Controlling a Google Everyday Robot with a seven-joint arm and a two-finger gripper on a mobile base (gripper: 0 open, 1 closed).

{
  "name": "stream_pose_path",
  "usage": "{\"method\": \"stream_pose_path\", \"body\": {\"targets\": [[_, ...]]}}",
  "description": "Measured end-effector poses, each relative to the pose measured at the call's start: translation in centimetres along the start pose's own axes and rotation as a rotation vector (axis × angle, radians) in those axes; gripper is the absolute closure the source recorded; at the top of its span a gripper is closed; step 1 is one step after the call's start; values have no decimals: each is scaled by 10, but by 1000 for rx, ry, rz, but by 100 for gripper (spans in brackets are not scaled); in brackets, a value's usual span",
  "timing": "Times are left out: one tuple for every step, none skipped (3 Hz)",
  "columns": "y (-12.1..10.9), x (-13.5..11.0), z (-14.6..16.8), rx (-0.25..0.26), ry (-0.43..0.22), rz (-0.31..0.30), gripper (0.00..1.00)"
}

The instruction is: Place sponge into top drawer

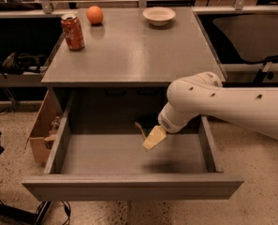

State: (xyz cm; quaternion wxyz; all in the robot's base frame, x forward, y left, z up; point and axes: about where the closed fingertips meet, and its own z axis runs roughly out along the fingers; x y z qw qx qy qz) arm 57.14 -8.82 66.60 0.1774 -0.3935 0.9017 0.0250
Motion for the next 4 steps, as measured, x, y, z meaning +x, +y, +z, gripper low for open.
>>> {"method": "stream_pose_path", "body": {"targets": [[-2,50,-58,-26,-122,54,0],[-26,81,-122,-15,-167,125,0],[-40,88,-201,38,-175,146,0],[-59,78,-278,161,-133,179,0]]}}
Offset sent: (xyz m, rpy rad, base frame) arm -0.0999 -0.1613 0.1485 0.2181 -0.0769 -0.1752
